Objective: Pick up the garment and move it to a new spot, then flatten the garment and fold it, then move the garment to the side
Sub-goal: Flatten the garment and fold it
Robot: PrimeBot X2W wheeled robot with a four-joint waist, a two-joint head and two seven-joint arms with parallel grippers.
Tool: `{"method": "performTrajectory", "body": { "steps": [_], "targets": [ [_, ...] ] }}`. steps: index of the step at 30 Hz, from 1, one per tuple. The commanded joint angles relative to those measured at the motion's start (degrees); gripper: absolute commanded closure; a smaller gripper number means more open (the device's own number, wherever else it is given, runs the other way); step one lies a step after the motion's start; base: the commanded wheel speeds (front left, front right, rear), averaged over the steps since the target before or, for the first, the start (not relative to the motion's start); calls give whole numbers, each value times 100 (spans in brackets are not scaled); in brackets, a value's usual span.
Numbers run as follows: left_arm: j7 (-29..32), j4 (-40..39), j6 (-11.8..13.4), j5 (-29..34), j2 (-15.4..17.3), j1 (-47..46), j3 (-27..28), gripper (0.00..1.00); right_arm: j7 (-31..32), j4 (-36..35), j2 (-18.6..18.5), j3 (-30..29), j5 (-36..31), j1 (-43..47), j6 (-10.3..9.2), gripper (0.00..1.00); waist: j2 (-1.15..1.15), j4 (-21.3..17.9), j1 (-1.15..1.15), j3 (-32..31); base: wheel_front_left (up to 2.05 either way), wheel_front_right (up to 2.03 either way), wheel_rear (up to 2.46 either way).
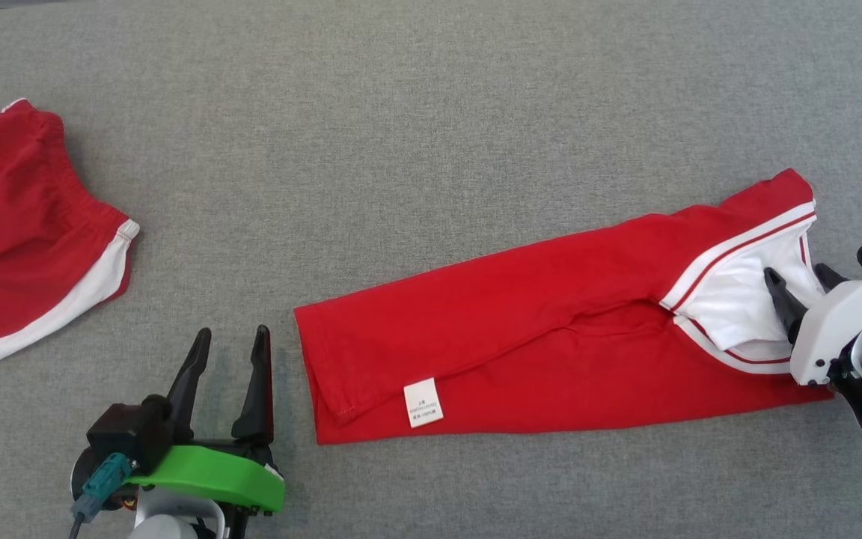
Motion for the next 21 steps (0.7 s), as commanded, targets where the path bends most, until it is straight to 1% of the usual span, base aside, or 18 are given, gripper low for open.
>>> {"method": "performTrajectory", "body": {
  "steps": [1,2,3,4,6,9,12,13,16,19,21],
  "targets": [
    [-14,76,-93,109,-65,74,96,0,268,197,165,262,333,102,8,0,29,-13,0,-32,0,0,0],
    [-15,122,-157,144,-127,107,142,0,363,207,195,404,521,116,20,0,29,-24,0,-59,0,0,0],
    [-16,135,-232,199,-163,117,204,0,397,192,208,472,753,119,27,76,29,-41,0,-89,0,0,0],
    [-14,236,-348,259,-251,163,316,0,550,146,103,677,1198,130,27,100,29,-79,0,-154,0,0,0],
    [-15,272,-483,412,-341,204,366,0,393,243,-220,631,1412,87,1,100,29,-102,0,-214,0,0,0],
    [-15,350,-675,627,-472,242,424,0,191,565,-671,328,1657,-37,-17,100,29,-131,0,-266,0,0,0],
    [-16,465,-857,916,-560,277,410,0,34,909,-970,-3,1825,-160,-8,100,29,-119,0,-327,0,0,0],
    [-16,465,-857,916,-560,277,410,0,34,909,-970,-3,1825,-160,-8,100,29,-119,0,-327,0,0,0],
    [-16,586,-1014,1082,-686,343,455,0,-139,1216,-1384,-365,1933,-156,-8,100,29,-88,0,-416,0,0,0],
    [-16,660,-1166,1253,-815,389,534,0,-196,1342,-1775,-653,1995,-58,-8,100,29,-76,0,-524,0,0,0],
    [-16,680,-1250,1293,-904,407,603,0,-215,1256,-2021,-761,1982,3,-7,100,29,-87,0,-567,0,0,0]
  ]
}}
